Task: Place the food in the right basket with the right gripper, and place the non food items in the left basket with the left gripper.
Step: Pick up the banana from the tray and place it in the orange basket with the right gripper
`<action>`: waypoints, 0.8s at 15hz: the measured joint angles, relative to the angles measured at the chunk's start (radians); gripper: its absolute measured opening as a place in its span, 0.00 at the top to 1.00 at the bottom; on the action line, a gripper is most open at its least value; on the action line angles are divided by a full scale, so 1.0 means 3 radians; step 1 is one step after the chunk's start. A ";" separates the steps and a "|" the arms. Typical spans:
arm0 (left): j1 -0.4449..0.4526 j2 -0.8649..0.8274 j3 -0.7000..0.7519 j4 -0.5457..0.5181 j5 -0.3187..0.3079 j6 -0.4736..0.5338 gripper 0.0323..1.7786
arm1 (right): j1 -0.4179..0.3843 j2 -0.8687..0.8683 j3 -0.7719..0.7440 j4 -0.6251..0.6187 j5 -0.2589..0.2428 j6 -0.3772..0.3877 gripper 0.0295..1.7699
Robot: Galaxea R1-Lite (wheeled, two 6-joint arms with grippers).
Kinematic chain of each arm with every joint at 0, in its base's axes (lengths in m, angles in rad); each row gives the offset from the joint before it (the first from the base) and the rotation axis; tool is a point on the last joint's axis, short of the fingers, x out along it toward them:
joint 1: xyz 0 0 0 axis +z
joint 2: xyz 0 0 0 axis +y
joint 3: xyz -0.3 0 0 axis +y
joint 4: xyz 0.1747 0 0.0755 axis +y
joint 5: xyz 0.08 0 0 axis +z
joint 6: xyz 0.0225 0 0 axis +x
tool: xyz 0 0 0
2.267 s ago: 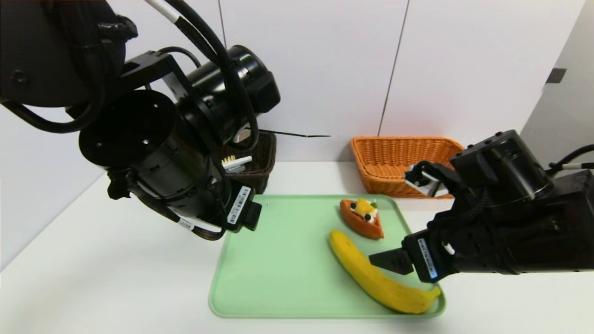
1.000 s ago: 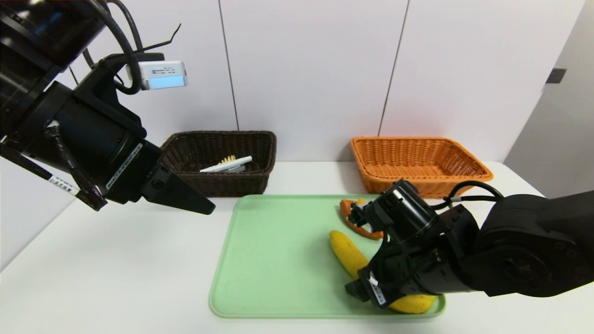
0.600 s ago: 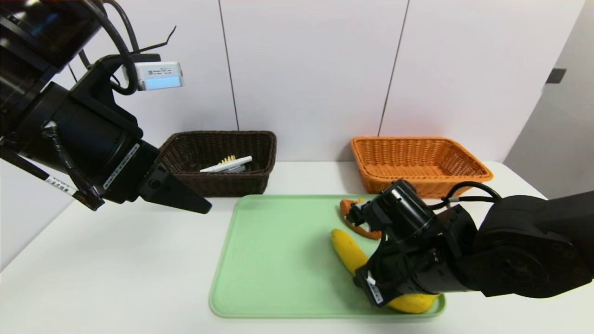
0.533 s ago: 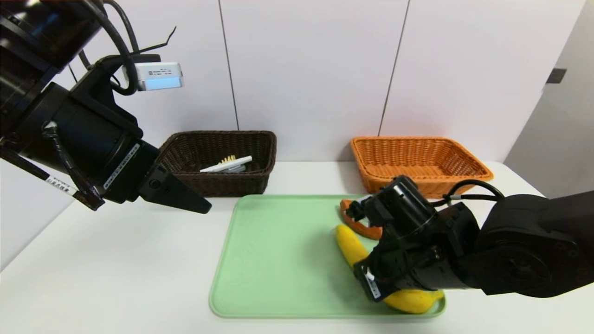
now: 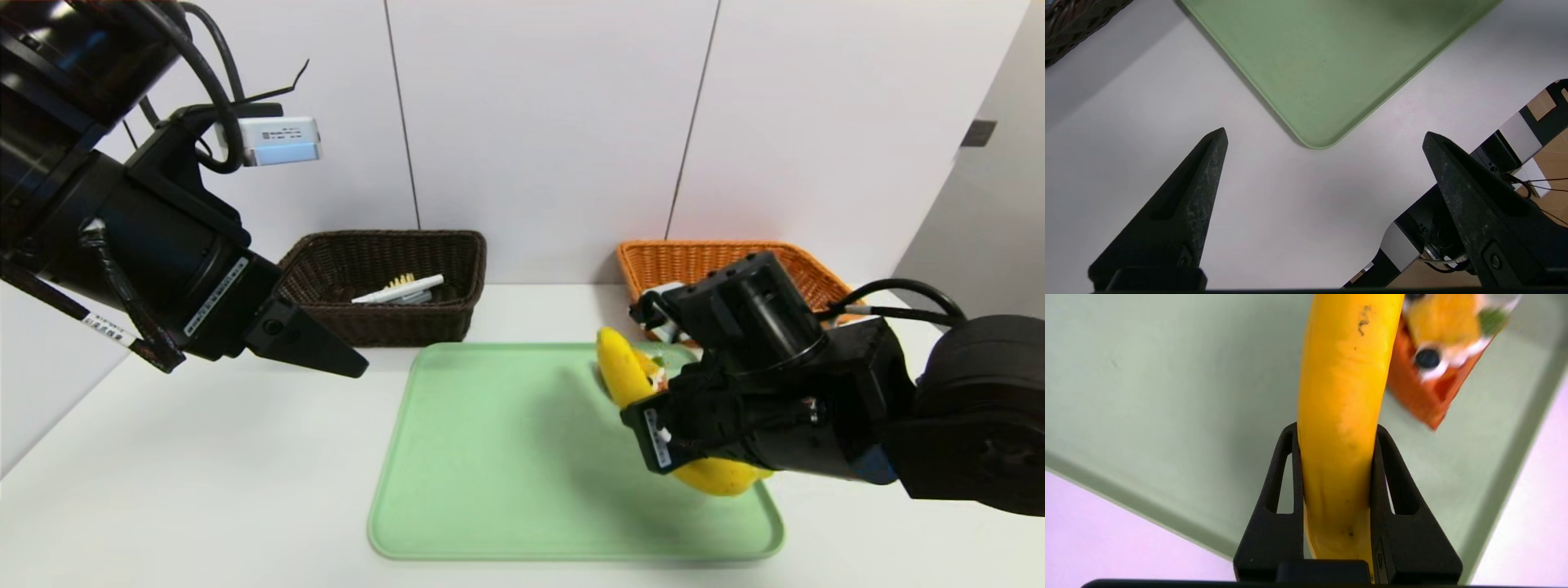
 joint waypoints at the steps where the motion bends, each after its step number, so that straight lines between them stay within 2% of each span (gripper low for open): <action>1: 0.0000 -0.0002 0.0000 0.0000 -0.0001 -0.0016 0.05 | -0.0003 -0.0060 -0.0050 -0.0020 -0.0040 -0.0021 0.77; 3: 0.0000 -0.0002 0.0000 0.0000 0.0000 -0.0048 0.05 | -0.0025 -0.0192 -0.0162 -0.0026 -0.0167 -0.0152 0.77; 5: 0.0000 -0.0006 -0.0001 0.0001 0.0003 -0.0067 0.05 | -0.0052 -0.0321 -0.0274 -0.0029 -0.0306 -0.0388 0.77; 8: 0.0000 -0.0021 -0.0002 0.0000 0.0006 -0.0067 0.05 | -0.0152 -0.0481 -0.0435 -0.0030 -0.0338 -0.0827 0.77; 12: -0.0003 -0.0042 -0.0004 -0.0004 0.0004 -0.0067 0.05 | -0.0401 -0.0563 -0.0489 -0.0045 -0.0422 -0.1570 0.77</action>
